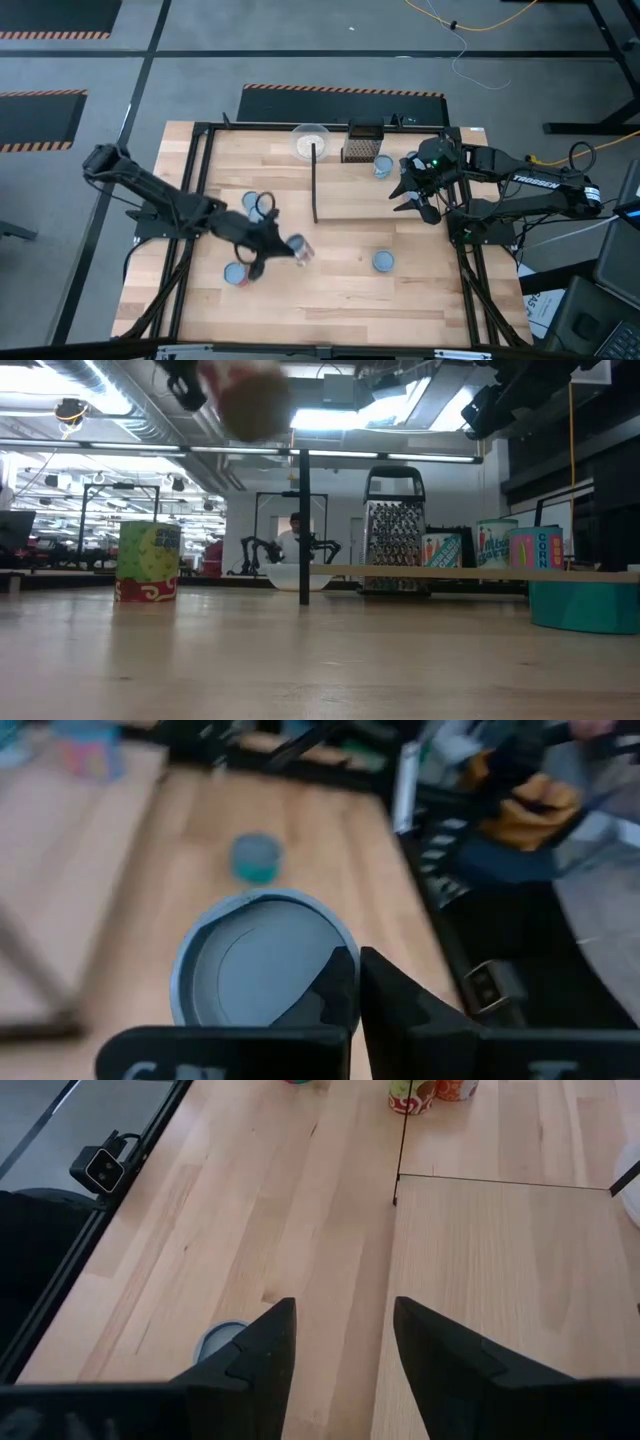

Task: Pick and place cans onto a shelf
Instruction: Put the canned diced tomatoes on the shelf

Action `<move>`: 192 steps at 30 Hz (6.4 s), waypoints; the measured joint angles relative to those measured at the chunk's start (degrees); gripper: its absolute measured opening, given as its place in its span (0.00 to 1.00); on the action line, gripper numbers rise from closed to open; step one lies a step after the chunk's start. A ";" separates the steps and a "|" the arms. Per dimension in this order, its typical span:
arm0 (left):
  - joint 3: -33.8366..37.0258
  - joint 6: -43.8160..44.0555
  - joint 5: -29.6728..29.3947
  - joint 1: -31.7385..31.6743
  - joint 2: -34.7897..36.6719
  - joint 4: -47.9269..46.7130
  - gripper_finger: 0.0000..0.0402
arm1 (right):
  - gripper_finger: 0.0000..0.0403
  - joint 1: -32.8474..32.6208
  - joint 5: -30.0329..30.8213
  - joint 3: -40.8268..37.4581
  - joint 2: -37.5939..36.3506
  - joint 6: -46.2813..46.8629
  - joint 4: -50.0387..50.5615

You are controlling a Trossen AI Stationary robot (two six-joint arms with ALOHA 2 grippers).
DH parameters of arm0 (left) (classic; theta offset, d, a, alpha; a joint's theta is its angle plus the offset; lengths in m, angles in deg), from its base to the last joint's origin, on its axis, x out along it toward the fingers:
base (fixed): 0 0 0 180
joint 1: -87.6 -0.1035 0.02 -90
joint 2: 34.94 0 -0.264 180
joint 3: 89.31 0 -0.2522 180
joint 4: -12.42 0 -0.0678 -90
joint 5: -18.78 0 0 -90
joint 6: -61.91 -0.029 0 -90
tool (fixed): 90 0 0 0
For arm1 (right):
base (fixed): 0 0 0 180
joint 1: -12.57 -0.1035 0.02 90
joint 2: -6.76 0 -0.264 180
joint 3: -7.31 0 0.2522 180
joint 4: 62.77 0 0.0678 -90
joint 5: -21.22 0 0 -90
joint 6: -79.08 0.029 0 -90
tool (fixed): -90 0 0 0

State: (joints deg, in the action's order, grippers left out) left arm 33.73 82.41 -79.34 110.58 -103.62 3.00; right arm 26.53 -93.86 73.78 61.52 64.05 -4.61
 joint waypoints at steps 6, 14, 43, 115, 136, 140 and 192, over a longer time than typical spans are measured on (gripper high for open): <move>-0.45 -4.53 -0.72 3.61 -7.80 12.12 0.00 | 0.43 0.00 0.00 0.00 0.00 0.02 0.00; -14.60 -12.63 4.86 3.54 -20.68 4.48 0.00 | 0.43 0.00 0.00 0.00 0.00 0.02 0.01; -34.81 -27.31 6.80 -1.36 -40.91 -19.02 0.01 | 0.43 0.00 -0.02 0.00 0.00 0.02 -0.01; -4.11 -16.02 -14.78 1.91 0.62 -14.25 0.26 | 0.43 -33.21 13.13 -0.02 32.12 11.52 -42.84; 12.87 -13.38 -14.08 1.93 3.56 8.65 0.26 | 0.43 -34.18 20.09 0.00 46.91 11.60 -49.45; 12.87 -13.39 -13.45 1.93 3.56 8.92 0.26 | 0.42 -34.21 20.11 0.08 47.95 11.54 -49.42; 12.87 -13.40 -13.20 1.93 3.56 9.19 0.26 | 0.04 -24.55 30.08 -0.04 4.29 0.92 -6.84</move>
State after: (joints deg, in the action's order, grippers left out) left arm 46.60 69.01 -92.54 112.50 -100.06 12.19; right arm 1.98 -63.78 73.73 65.81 64.97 -11.45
